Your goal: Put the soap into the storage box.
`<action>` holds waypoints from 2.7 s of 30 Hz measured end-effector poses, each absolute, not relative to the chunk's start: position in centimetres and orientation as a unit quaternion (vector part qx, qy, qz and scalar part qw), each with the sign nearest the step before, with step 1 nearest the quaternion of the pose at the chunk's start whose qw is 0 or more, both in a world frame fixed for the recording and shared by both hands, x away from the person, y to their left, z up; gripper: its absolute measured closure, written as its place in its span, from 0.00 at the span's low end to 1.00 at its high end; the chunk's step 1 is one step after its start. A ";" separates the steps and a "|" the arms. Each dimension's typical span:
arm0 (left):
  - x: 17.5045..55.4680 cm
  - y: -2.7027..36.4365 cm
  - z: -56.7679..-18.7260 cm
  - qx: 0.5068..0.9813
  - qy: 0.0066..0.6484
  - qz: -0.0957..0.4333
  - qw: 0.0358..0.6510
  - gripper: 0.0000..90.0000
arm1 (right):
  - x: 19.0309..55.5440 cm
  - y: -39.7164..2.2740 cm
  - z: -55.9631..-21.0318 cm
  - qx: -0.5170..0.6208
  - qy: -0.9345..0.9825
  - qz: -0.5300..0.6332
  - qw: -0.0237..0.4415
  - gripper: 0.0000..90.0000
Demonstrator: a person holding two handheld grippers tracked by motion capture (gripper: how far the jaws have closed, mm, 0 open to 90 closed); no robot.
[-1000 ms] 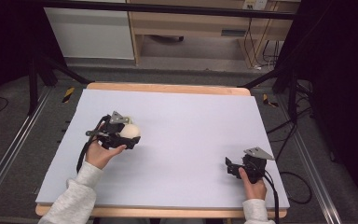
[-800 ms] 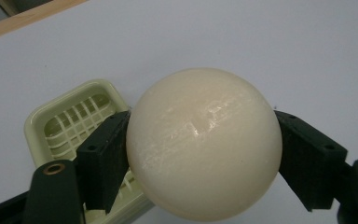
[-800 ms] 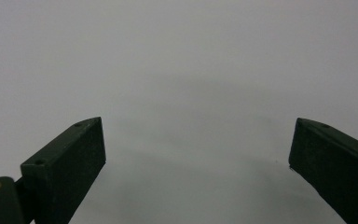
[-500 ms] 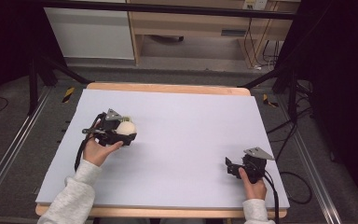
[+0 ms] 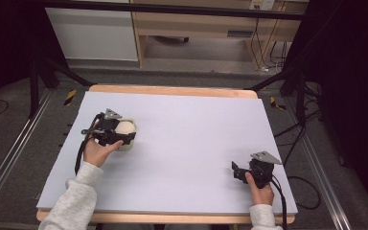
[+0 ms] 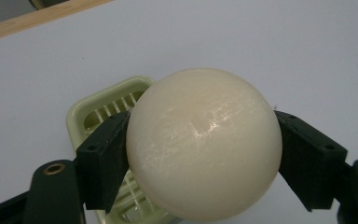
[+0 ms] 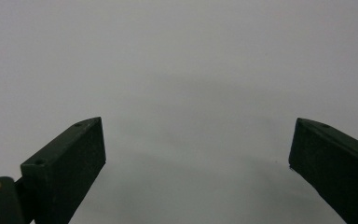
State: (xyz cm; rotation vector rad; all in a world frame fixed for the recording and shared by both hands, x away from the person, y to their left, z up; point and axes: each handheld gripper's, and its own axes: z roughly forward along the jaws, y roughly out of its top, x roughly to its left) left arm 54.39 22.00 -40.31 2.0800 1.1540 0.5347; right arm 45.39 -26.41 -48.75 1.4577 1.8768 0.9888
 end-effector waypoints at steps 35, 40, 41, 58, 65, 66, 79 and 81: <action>56.6 23.7 -43.0 0.793 0.484 0.201 0.310 0.26 | 45.4 -26.3 -48.8 0.543 0.701 0.367 0.281 0.04; 56.6 23.9 -43.1 0.795 0.481 0.201 0.309 0.26 | 45.4 -26.3 -48.8 0.543 0.701 0.367 0.281 0.04; 56.6 23.8 -43.2 0.794 0.482 0.201 0.310 0.26 | 45.4 -26.3 -48.8 0.543 0.701 0.367 0.281 0.04; 56.8 23.9 -43.8 0.796 0.484 0.198 0.306 0.26 | 45.4 -26.4 -48.8 0.543 0.702 0.367 0.281 0.04; 56.9 23.9 -44.0 0.798 0.484 0.197 0.301 0.26 | 45.4 -26.4 -48.8 0.543 0.702 0.367 0.280 0.04; 56.9 23.9 -44.0 0.798 0.484 0.197 0.301 0.26 | 45.4 -26.4 -48.8 0.543 0.702 0.367 0.280 0.04; 57.1 23.5 -44.4 0.803 0.482 0.197 0.289 0.26 | 45.4 -26.4 -48.8 0.543 0.702 0.367 0.280 0.04; 57.1 23.5 -44.5 0.803 0.484 0.197 0.288 0.26 | 45.4 -26.4 -48.8 0.542 0.702 0.367 0.281 0.04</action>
